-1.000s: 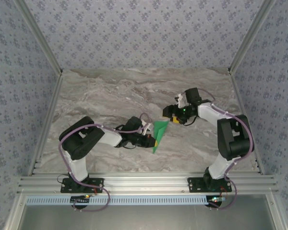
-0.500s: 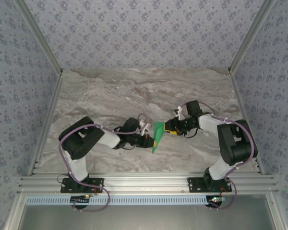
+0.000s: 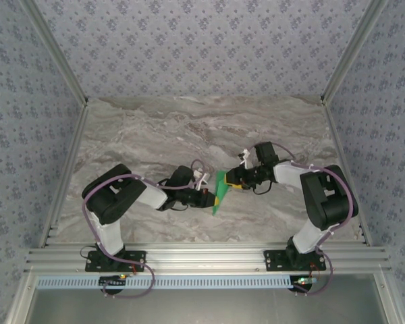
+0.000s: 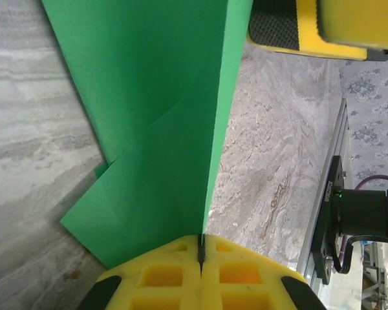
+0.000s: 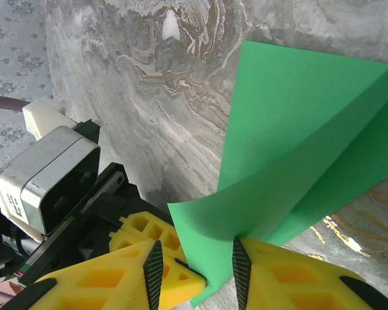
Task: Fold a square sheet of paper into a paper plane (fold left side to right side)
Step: Fold the wing for the fifth time at the center of the table.
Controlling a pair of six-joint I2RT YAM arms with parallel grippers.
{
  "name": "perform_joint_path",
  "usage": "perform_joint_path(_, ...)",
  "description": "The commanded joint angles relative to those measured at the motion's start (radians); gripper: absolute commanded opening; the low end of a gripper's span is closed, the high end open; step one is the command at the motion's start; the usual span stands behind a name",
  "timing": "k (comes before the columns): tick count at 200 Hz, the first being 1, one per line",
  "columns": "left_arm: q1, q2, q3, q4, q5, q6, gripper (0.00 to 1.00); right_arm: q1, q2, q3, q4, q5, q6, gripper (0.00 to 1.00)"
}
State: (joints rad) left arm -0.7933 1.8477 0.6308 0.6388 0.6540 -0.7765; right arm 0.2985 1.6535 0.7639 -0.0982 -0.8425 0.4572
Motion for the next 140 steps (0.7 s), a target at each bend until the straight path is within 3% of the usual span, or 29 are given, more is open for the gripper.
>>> perform_joint_path(1, 0.01, -0.002, -0.012, 0.043, 0.011, -0.008, 0.0, -0.002, -0.049, 0.012, -0.033, 0.074, -0.002, 0.43)
perform_joint_path(20, 0.011, -0.002, -0.013, 0.046, 0.009, -0.01, 0.0, -0.005, -0.086, 0.009, -0.088, 0.143, -0.011, 0.51)
perform_joint_path(56, 0.011, -0.004, -0.014, 0.055, 0.009, -0.015, 0.0, 0.02, -0.045, 0.045, -0.118, 0.158, -0.021, 0.55)
perform_joint_path(140, 0.01, -0.001, -0.01, 0.052, 0.009, -0.018, 0.0, 0.075, 0.052, 0.13, -0.185, 0.249, -0.032, 0.54)
